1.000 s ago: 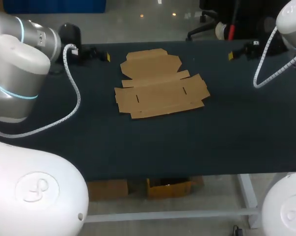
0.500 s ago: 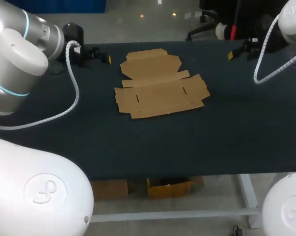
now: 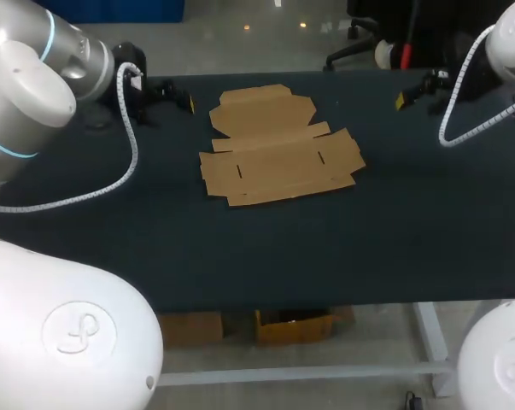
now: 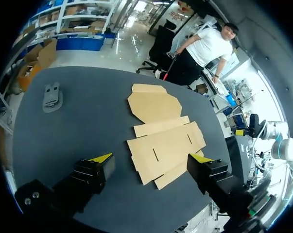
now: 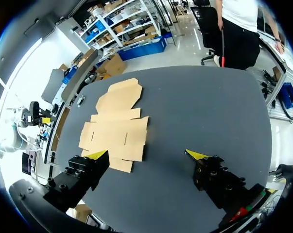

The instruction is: Assemble the packaging by folding the flat box into shape, placing the metal phone stand inside, and closing the box properly

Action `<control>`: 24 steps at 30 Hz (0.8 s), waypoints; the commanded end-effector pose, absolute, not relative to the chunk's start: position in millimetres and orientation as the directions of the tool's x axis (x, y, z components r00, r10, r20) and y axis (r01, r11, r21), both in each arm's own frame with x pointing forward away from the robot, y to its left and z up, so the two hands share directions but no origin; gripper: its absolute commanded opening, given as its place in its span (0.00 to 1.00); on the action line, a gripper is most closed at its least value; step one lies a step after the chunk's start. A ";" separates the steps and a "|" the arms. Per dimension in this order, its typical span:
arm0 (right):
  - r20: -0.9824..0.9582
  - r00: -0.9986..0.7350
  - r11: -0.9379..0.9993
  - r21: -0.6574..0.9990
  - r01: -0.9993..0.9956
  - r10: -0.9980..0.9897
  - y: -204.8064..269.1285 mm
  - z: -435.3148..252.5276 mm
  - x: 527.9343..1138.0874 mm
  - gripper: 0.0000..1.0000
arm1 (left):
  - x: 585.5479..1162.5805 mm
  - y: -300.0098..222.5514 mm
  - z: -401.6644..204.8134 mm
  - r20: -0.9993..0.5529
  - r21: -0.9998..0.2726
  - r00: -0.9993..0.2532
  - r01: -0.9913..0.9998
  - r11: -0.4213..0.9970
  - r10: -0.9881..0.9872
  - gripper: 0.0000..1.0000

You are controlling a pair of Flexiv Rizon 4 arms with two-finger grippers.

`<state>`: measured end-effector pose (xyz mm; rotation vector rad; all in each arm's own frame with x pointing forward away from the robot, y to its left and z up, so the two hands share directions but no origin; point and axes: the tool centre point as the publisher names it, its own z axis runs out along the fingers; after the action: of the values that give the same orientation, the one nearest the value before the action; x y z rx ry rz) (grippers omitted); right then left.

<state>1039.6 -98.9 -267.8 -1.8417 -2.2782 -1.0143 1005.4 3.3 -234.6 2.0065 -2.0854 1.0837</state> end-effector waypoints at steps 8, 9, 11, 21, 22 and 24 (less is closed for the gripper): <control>0.504 -0.206 0.042 0.317 0.947 0.839 -98.6 -280.1 1033.8 1.00 | 995.6 -2.1 -251.1 0.534 -0.301 -0.077 -0.948 -0.105 -0.842 1.00; 0.508 -0.194 0.037 0.304 0.952 0.839 -97.0 -282.5 1033.0 1.00 | 994.5 -3.0 -253.4 0.543 -0.294 -0.081 -0.951 -0.099 -0.836 1.00; 0.532 -0.172 0.024 0.273 0.962 0.829 -93.5 -286.5 1031.1 1.00 | 993.4 -3.9 -257.4 0.563 -0.273 -0.078 -0.957 -0.096 -0.823 1.00; 0.586 -0.140 0.028 0.195 0.980 0.798 -79.0 -304.0 1022.6 1.00 | 987.7 -12.6 -272.7 0.590 -0.190 -0.112 -0.982 -0.003 -0.800 1.00; 0.589 -0.141 0.035 0.188 0.982 0.796 -77.5 -306.3 1022.6 1.00 | 987.0 -12.9 -273.8 0.592 -0.186 -0.112 -0.982 0.000 -0.798 1.00; 0.604 -0.134 0.041 0.165 0.985 0.786 -75.0 -311.5 1023.0 1.00 | 986.9 -14.3 -277.1 0.603 -0.165 -0.115 -0.986 0.018 -0.789 1.00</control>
<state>1014.0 -75.3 -305.1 -1.8262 -1.9908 -0.8283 979.6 -13.8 -273.6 1.8581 -1.9600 0.8618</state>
